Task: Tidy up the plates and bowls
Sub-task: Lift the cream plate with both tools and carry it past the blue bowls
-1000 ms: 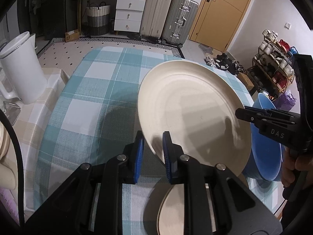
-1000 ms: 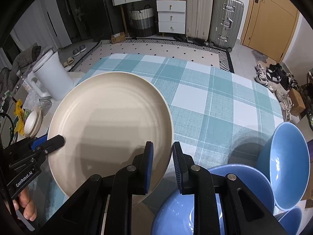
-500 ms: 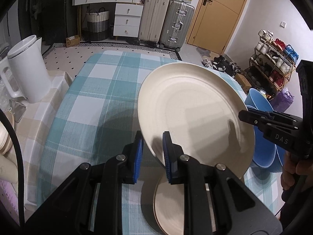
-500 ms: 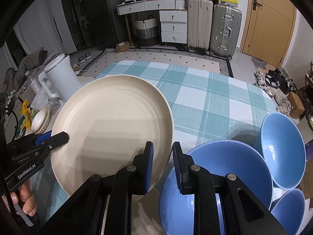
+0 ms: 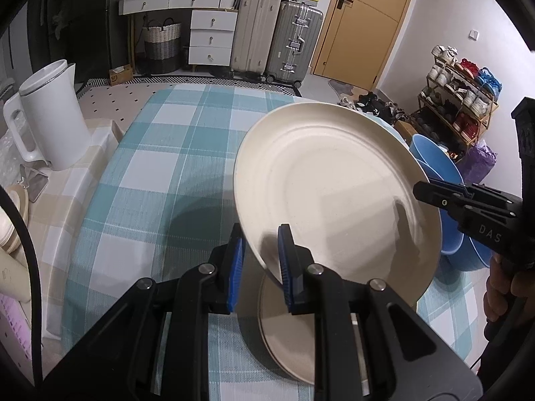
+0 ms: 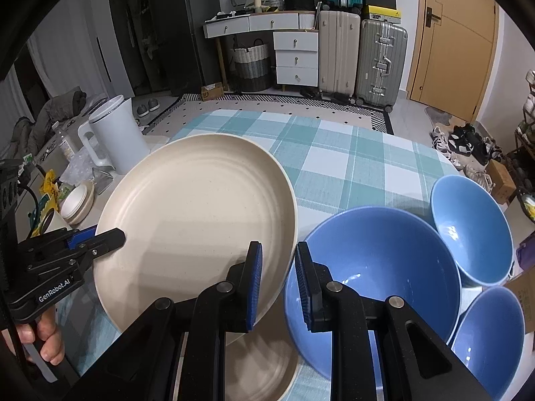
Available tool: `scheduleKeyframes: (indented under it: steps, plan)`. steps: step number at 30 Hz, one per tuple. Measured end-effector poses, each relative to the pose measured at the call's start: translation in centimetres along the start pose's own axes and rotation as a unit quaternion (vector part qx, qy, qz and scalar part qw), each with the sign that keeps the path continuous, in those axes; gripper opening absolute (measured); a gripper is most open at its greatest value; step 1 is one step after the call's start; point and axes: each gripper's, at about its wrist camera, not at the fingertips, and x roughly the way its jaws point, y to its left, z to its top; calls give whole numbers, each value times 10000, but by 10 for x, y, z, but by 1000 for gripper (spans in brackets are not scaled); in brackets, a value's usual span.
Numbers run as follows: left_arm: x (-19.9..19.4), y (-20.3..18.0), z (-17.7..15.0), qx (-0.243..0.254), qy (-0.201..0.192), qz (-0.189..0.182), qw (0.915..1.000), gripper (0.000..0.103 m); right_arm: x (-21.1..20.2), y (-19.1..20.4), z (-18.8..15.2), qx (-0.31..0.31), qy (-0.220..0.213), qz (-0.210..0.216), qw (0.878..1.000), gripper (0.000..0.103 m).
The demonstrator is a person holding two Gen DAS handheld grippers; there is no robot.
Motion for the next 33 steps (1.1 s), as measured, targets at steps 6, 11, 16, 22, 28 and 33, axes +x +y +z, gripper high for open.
scheduleKeyframes:
  steps: [6, 11, 16, 22, 28, 33]
  plan:
    - [-1, 4, -12, 48, 0, -12, 10000, 16, -6, 6, -15, 11, -55, -5, 10000, 21]
    - [-4, 7, -24, 89, 42, -25, 9999, 16, -8, 11, -27, 42, -54, 12, 10000, 21]
    - [-7, 9, -35, 117, 74, -43, 9999, 16, -13, 16, -38, 85, -103, 41, 9999, 21]
    - [-11, 7, -46, 175, 88, -75, 9998, 16, -23, 20, -52, 127, -172, 28, 9998, 21]
    - [-14, -1, -53, 307, 107, -108, 9994, 16, -30, 19, -68, 163, -209, -32, 9996, 21]
    - [-15, -7, -57, 397, 138, -141, 9990, 16, -37, 15, -81, 243, -218, -44, 9995, 21]
